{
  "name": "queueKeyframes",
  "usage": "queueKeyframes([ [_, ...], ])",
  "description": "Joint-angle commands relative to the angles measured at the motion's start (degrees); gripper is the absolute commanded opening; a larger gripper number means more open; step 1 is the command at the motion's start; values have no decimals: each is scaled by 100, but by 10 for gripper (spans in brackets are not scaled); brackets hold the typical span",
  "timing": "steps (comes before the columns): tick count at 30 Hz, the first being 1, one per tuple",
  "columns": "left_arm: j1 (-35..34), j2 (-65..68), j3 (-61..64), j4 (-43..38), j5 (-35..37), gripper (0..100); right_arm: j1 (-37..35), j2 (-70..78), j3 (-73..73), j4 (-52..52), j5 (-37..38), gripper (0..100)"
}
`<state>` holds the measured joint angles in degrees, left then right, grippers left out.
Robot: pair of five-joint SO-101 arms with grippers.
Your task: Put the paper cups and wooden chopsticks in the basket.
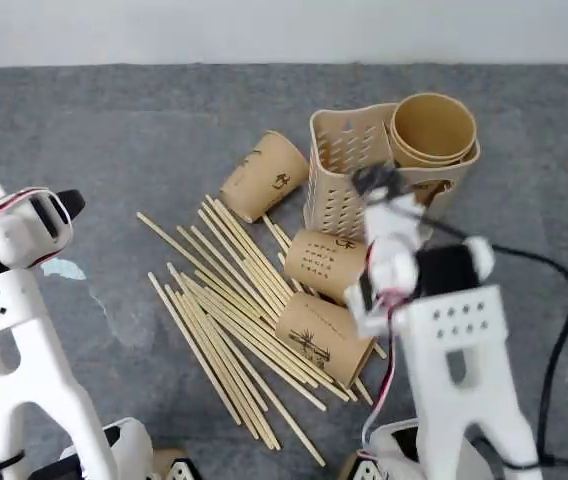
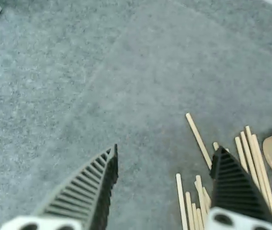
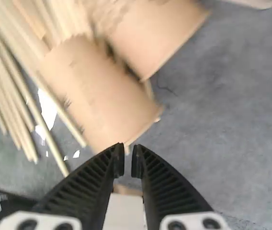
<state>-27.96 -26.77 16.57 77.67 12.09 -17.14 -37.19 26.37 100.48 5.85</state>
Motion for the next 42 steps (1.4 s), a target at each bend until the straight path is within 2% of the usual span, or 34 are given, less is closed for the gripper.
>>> queueKeyframes([
  [1,-26,-193,13,-141,-62,294,-356,-971,695,224,-53,44],
  [8,-26,-193,22,-132,-193,294,-374,-2290,976,110,-62,48],
  [11,-26,-193,31,-132,-193,294,-286,-2255,985,101,-62,48],
  [16,-18,-185,84,-132,-193,294,268,-1833,993,75,-149,50],
  [18,-18,-167,119,-141,-193,294,418,-1534,993,75,-352,84],
  [21,-18,-185,233,-299,-193,294,479,-1007,993,75,-862,206],
  [23,-18,-185,321,-422,-193,294,435,-734,1002,92,-1134,279],
  [25,-18,-185,418,-527,-193,294,277,-514,1002,84,-1248,307],
  [35,-18,-185,681,-738,-193,294,-558,-198,1336,-523,-1732,307],
  [42,-18,-185,699,-738,-193,294,-919,-171,1354,-743,-1776,307],
])
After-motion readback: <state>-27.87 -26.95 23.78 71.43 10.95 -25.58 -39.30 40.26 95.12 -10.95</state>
